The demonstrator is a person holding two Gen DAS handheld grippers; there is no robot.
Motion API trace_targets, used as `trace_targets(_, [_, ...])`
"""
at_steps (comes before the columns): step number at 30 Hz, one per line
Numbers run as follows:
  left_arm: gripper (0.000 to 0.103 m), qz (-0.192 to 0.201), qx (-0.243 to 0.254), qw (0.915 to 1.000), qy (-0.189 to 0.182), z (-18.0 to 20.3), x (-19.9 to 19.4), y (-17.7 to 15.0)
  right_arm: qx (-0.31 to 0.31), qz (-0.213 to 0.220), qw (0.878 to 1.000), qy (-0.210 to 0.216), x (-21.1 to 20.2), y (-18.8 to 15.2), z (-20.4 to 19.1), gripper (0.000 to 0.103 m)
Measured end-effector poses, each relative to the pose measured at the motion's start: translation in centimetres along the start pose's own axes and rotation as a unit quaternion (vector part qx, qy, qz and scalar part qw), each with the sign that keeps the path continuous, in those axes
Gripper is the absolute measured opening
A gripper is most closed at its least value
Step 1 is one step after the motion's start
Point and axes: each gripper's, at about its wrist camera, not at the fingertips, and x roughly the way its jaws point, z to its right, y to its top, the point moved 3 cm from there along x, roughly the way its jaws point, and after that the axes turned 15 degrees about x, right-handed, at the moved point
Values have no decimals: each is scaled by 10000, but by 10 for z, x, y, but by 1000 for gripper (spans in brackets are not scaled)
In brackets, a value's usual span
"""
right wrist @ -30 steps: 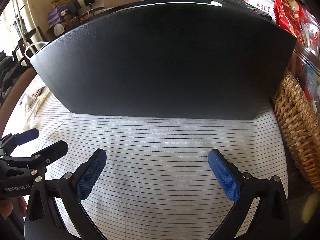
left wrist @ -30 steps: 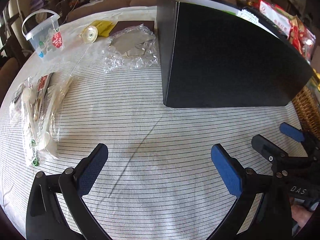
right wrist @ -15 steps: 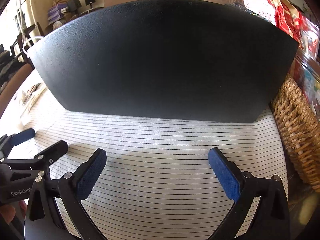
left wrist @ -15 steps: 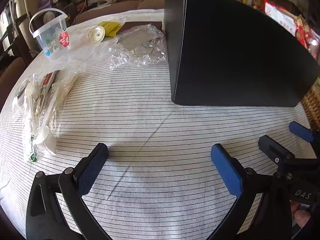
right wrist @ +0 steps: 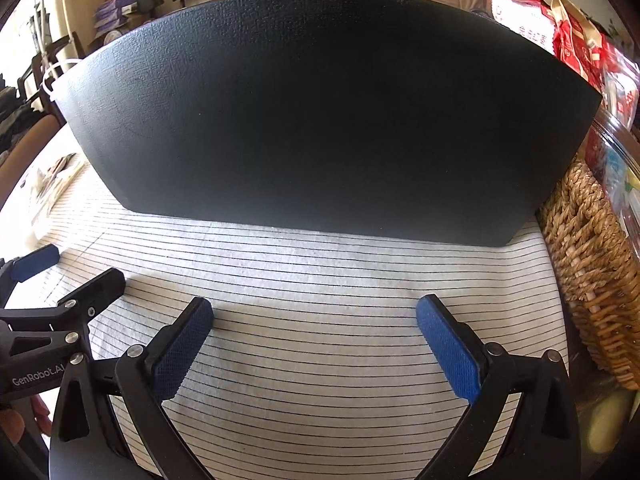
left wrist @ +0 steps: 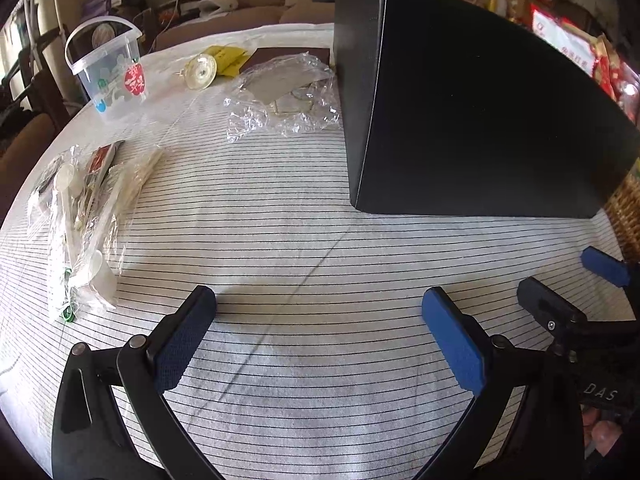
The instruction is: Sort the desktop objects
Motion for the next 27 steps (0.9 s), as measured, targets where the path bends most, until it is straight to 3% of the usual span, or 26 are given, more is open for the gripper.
trace_targets(27, [103, -3, 0, 10000, 4, -1, 0, 0, 3, 0, 10000, -10, -1, 2, 1, 103])
